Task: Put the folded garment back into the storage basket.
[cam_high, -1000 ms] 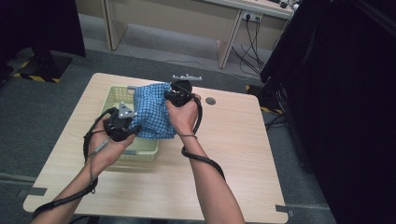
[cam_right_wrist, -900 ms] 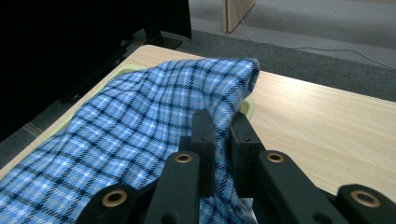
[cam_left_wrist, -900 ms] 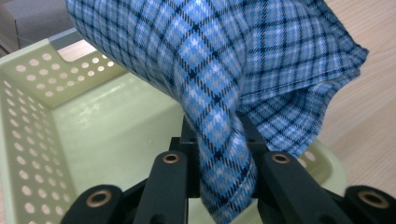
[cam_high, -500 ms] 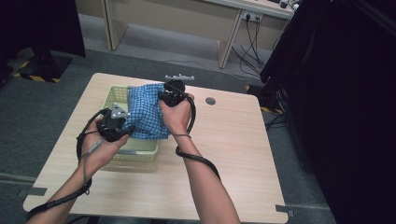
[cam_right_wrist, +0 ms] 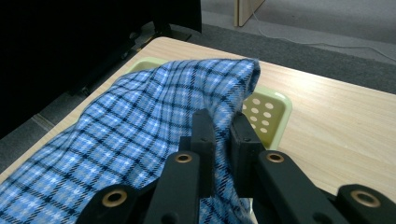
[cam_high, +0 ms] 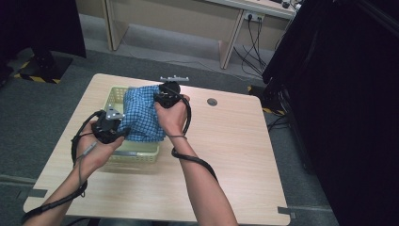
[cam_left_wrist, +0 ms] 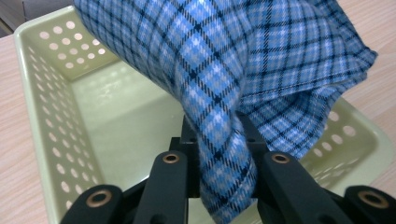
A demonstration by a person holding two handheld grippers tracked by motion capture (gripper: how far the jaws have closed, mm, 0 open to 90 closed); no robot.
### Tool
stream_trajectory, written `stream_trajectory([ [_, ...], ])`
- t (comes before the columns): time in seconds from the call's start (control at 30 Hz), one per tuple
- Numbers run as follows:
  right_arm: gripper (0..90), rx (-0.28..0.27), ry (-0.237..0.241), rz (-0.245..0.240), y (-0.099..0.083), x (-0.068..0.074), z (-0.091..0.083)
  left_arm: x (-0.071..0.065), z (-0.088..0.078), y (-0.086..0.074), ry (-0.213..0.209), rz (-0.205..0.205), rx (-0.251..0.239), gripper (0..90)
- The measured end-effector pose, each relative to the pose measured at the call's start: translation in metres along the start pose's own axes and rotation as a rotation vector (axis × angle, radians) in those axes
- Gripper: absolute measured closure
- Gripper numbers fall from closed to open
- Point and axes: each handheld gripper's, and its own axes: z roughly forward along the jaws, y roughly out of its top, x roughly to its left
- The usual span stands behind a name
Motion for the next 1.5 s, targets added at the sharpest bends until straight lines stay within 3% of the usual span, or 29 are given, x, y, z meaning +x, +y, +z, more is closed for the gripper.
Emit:
stream_trajectory([
  [1.5, 83.4, 0.049, 0.030, -0.022, -0.001, 0.028, 0.035, 0.027, 0.007, -0.022, 0.013, -0.046, 0.076, 77.7],
])
